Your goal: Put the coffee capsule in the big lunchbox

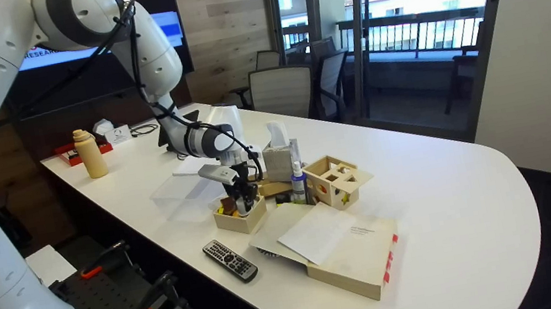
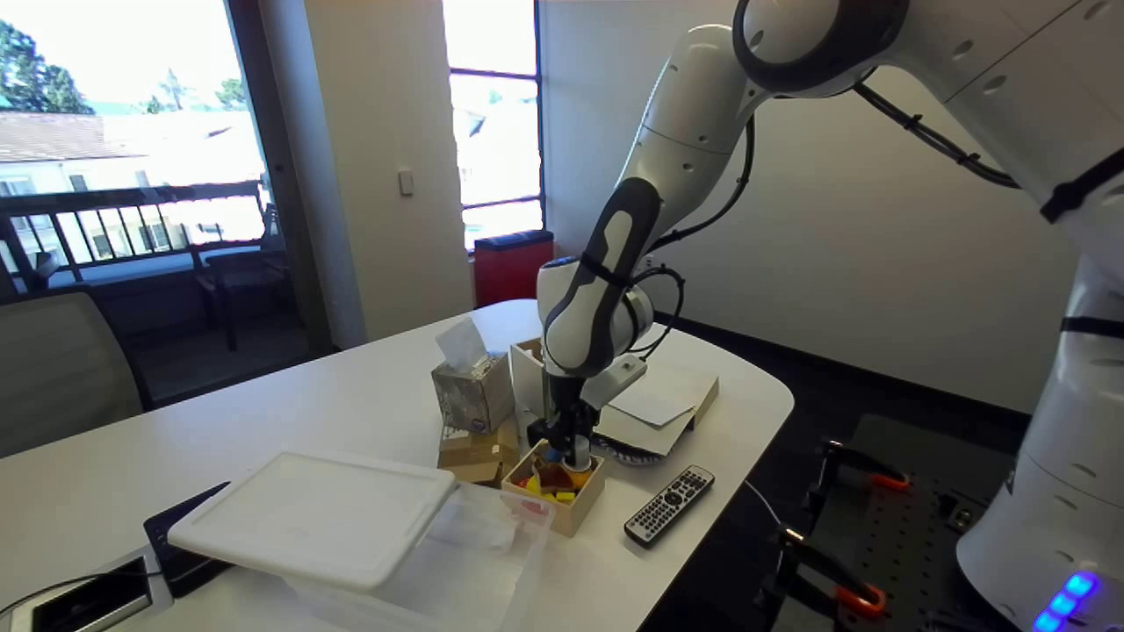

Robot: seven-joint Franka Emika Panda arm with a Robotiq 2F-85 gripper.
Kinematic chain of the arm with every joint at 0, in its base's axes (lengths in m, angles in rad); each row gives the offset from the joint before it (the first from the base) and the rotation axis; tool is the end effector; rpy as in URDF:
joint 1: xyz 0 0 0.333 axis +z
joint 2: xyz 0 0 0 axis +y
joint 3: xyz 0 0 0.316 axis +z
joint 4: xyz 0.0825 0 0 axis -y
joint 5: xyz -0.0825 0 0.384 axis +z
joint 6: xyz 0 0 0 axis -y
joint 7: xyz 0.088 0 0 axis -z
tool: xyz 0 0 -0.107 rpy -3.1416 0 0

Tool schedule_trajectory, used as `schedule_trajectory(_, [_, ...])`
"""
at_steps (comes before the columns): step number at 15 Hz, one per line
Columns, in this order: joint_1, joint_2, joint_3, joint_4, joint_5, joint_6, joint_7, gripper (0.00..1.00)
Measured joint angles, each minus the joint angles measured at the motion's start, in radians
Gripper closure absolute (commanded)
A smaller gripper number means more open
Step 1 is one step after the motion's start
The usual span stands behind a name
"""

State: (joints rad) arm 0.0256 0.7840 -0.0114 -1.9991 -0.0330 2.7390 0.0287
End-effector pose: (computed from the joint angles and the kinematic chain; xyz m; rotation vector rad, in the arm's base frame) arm 0.5767 0.0092 0.0571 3.1194 0.0301 -0.0682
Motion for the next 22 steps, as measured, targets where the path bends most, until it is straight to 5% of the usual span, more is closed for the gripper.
schedule_trajectory(6, [0.007,-0.018,-0.016,0.008,-0.001,-0.003,0.0,0.84])
schedule_trajectory(12, [0.088,-0.123,-0.034,0.0,-0.029,-0.048,0.001,0.84])
schedule_trajectory(22, [0.263,-0.174,0.07,-0.081,-0.107,-0.055,-0.001,0.84])
